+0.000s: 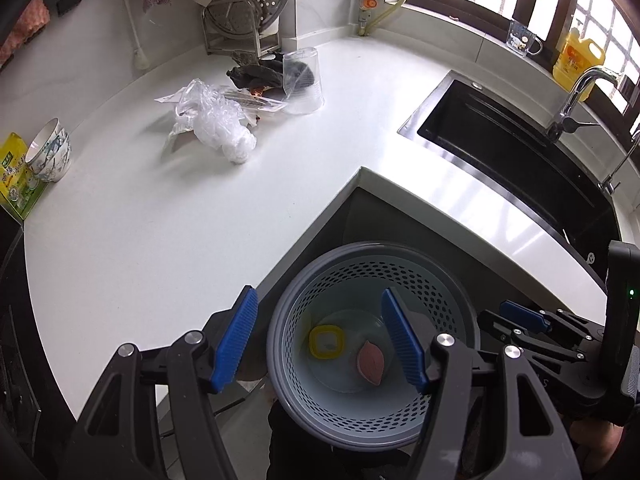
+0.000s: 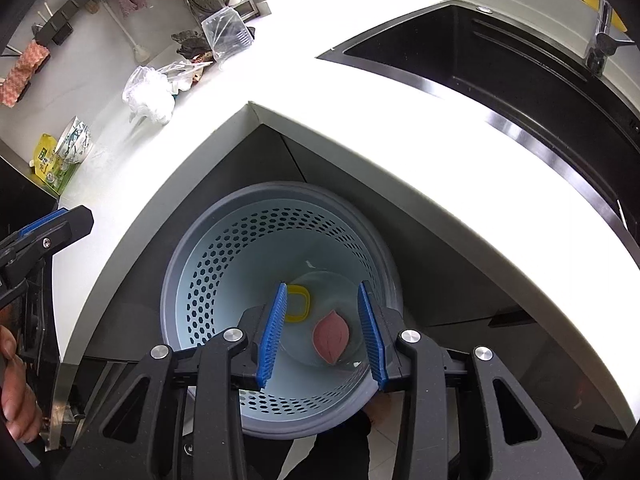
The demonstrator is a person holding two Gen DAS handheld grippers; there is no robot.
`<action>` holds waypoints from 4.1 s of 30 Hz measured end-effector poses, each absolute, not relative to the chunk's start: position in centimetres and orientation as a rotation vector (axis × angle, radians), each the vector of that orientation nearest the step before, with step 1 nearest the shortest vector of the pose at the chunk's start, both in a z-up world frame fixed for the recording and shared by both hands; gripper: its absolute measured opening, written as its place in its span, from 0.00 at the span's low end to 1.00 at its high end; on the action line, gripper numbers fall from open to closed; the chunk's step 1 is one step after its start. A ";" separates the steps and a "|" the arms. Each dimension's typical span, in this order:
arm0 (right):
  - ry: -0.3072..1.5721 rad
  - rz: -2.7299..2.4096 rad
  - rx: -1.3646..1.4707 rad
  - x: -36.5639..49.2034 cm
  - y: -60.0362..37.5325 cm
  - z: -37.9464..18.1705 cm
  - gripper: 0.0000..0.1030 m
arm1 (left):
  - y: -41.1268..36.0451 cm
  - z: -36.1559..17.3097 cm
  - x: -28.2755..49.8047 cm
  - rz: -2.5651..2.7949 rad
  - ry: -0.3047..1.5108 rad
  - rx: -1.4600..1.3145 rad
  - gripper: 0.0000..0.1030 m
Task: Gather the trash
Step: 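Move both open tools back toward the clear cup and plastic bag, then close the right tool on the clear cup while the left tool grips the plastic bag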
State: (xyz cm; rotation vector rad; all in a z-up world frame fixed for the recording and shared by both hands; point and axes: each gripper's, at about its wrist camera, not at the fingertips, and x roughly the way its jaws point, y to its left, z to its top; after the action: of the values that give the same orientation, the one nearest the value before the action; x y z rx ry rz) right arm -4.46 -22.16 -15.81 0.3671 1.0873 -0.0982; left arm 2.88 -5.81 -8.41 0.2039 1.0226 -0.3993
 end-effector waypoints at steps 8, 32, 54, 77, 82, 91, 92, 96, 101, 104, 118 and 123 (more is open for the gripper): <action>1.022 -0.063 0.339 -3.4 -22.2 -12.3 0.38 | -4.6 -5.2 3.6 -0.352 0.971 0.156 0.68; 0.906 -0.001 0.347 6.4 -17.9 -6.8 0.46 | 2.0 -3.0 10.8 -0.305 0.950 0.071 0.70; 0.866 -0.106 0.410 19.1 -14.9 -7.8 0.51 | 7.5 -4.9 24.2 -0.367 0.978 0.099 0.74; 0.824 -0.215 0.424 27.2 -18.0 -10.3 0.65 | 4.2 -9.3 29.5 -0.483 1.033 0.131 0.74; 0.819 -0.220 0.401 28.5 -17.9 -10.6 0.67 | 4.3 -9.6 29.5 -0.489 1.038 0.122 0.74; 0.838 -0.247 0.383 30.6 -18.0 -12.0 0.67 | 4.2 -10.0 29.6 -0.494 1.046 0.105 0.77; 0.835 -0.247 0.389 30.7 -18.2 -12.1 0.67 | 4.2 -10.1 29.7 -0.493 1.046 0.103 0.77; 0.829 -0.256 0.385 31.0 -18.4 -12.3 0.67 | 4.0 -10.3 29.8 -0.490 1.049 0.099 0.77; 0.821 -0.247 0.373 31.1 -18.3 -12.4 0.61 | 3.5 -10.9 30.1 -0.487 1.057 0.098 0.77; 0.824 -0.239 0.372 31.1 -18.2 -12.4 0.55 | 3.3 -11.1 30.4 -0.487 1.062 0.088 0.77; 0.792 -0.252 0.382 29.5 -18.7 -11.5 0.53 | 2.1 -11.1 31.4 -0.458 1.023 0.108 0.65; 0.796 -0.260 0.395 28.7 -18.8 -11.6 0.53 | 1.2 -11.9 31.6 -0.442 1.046 0.158 0.33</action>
State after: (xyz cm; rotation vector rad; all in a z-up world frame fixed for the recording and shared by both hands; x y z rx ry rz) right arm 28.66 -18.79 -11.61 0.3948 0.7958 -0.2597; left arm 31.63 1.20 -11.94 0.1582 1.0460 -0.4421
